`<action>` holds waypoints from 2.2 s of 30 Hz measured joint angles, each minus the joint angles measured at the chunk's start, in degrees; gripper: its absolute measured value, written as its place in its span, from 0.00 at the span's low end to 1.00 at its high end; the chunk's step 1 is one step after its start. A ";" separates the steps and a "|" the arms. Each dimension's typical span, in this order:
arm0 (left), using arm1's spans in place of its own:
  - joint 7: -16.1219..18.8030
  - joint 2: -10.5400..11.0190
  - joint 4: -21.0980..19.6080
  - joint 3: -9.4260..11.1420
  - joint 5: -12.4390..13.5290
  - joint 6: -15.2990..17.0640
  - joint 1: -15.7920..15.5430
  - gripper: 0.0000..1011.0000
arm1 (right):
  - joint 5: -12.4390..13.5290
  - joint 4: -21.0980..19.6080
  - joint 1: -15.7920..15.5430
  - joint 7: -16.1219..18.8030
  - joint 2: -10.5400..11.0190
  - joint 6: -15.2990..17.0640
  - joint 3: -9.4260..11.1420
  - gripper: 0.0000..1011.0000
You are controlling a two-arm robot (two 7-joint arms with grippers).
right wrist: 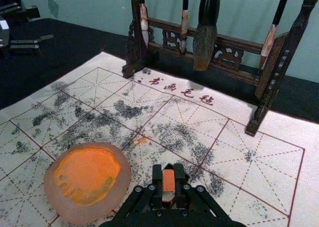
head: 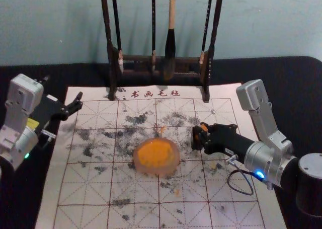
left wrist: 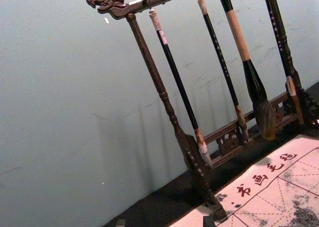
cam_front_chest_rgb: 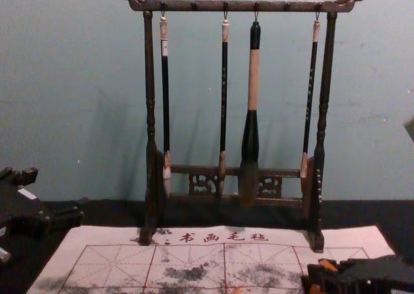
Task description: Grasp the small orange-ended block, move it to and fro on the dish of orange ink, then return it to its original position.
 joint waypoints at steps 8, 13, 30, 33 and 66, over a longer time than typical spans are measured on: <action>0.00 0.00 -0.01 0.00 0.00 0.00 0.00 0.99 | 0.05 -0.03 0.00 0.01 0.05 0.01 0.00 0.13; 0.00 0.00 0.00 0.00 0.00 0.00 0.00 0.99 | 0.02 -0.01 -0.03 0.01 0.07 0.13 -0.01 0.24; 0.00 0.00 0.00 0.00 0.00 0.00 0.00 0.99 | 0.05 -0.06 0.00 -0.01 0.08 0.12 0.00 0.75; 0.00 0.00 0.00 0.00 0.00 0.00 0.00 0.99 | 0.06 -0.07 0.00 -0.01 0.08 0.12 0.00 0.88; 0.00 0.00 0.00 0.00 0.00 0.00 0.00 0.99 | -11.90 4.71 -6.67 -11.57 -4.36 -23.21 8.03 0.99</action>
